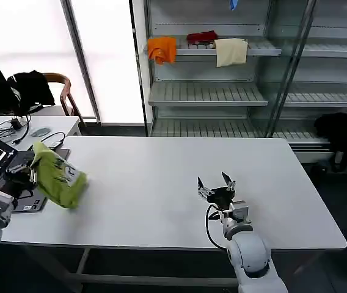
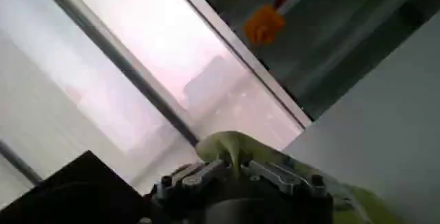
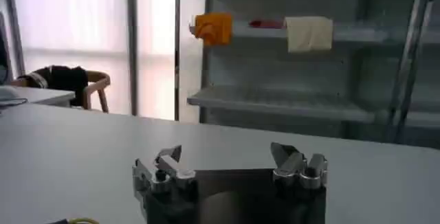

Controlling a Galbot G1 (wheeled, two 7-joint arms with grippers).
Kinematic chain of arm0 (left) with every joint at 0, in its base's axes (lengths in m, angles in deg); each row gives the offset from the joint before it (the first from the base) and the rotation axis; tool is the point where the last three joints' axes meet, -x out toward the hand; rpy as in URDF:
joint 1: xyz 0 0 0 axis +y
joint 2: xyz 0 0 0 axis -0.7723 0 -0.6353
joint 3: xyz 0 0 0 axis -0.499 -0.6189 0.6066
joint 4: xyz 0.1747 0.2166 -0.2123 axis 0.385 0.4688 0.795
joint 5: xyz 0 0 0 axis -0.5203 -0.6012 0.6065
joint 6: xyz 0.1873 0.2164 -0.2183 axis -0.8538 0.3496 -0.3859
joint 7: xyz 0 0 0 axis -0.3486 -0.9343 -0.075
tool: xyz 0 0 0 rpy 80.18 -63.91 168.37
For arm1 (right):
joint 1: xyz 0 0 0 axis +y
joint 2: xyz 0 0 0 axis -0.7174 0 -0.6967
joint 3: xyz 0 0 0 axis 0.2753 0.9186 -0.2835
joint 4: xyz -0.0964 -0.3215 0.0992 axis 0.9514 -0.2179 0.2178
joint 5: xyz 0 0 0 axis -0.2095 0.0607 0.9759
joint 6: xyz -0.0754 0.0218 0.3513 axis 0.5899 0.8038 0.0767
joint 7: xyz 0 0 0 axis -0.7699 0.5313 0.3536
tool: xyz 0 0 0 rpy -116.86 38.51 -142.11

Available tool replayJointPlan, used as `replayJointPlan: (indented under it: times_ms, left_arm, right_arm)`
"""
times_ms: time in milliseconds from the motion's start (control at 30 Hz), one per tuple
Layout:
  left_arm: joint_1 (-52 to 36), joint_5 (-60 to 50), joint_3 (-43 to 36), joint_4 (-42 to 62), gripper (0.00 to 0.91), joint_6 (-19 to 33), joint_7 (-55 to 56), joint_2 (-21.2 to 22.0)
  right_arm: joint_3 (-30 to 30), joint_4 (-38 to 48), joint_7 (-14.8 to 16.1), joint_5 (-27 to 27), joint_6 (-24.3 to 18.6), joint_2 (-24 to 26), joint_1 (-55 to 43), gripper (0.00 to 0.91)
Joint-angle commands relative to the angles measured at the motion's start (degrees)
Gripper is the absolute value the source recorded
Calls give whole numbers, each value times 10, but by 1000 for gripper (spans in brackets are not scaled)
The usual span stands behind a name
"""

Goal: Fold and organize the clothes.

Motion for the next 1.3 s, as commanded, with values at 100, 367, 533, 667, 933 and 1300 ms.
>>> replayJointPlan:
  times_ms: [100, 367, 533, 667, 933, 1300]
  left_arm:
    - [-3, -156, -62, -53, 10, 21, -62, -79]
    - [41, -260, -192, -115, 10, -3, -47, 19]
    - [26, -212, -249, -134, 20, -59, -20, 43]
    - [16, -149, -273, -145, 20, -105, 8, 46]
    - [8, -54, -337, -137, 20, -173, 97, 69]
    - [-25, 46, -428, -80, 907, -168, 187, 121]
  right_arm:
    - [-9, 11, 0, 6, -17, 0, 11, 907]
    - [-20, 16, -1, 6, -25, 3, 22, 907]
    - [-17, 13, -3, 2, -24, -1, 23, 907]
    - [-14, 11, -4, -1, -22, -3, 22, 907]
    - [-8, 7, -7, -8, -17, -7, 20, 907]
    - [7, -24, -3, 4, 1, -13, 13, 907]
